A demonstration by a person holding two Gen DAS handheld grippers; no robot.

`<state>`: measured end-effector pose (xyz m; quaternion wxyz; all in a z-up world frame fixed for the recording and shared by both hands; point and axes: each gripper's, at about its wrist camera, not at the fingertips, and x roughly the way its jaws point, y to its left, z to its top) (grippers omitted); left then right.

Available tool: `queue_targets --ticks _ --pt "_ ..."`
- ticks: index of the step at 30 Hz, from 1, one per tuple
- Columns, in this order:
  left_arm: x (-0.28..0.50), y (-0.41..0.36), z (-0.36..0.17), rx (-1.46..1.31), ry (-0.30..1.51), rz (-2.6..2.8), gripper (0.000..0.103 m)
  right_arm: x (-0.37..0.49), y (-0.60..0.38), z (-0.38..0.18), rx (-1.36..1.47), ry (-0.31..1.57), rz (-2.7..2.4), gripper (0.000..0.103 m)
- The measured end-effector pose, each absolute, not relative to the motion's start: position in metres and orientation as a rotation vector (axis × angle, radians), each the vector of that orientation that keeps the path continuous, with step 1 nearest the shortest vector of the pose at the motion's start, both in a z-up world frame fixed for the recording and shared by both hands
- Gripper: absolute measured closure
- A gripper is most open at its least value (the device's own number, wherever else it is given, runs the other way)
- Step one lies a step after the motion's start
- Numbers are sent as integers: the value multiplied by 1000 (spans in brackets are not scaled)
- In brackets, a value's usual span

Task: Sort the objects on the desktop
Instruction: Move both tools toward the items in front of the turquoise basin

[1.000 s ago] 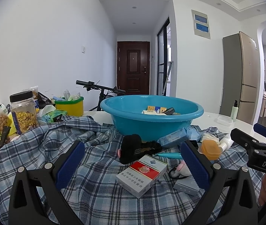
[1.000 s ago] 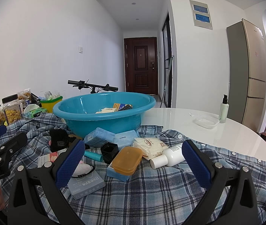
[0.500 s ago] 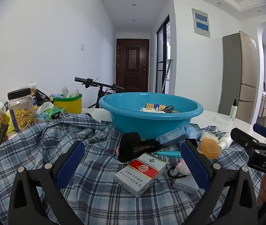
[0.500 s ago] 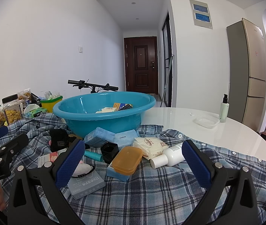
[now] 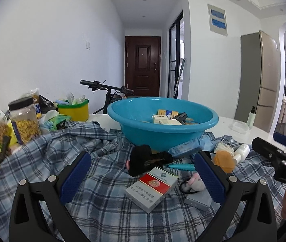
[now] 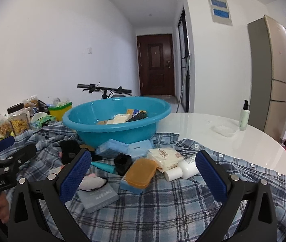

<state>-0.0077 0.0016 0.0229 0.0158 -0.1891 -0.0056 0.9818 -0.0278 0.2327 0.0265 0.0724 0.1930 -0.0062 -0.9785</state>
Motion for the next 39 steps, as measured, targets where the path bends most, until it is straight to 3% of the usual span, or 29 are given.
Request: queue_targets --ticks 10,14,26,39 --pt "-34 6 57 -857 -48 2974 0 -45 229 75 765 19 -2885 0" --pt "-38 12 78 -860 26 2975 0 -51 226 90 788 62 -2870 0" --pt "-40 9 143 -709 24 3017 0 -61 231 138 742 29 -2879 0" --pt "-45 -1 148 -795 -39 2981 0 -75 238 138 856 -13 -2833 0"
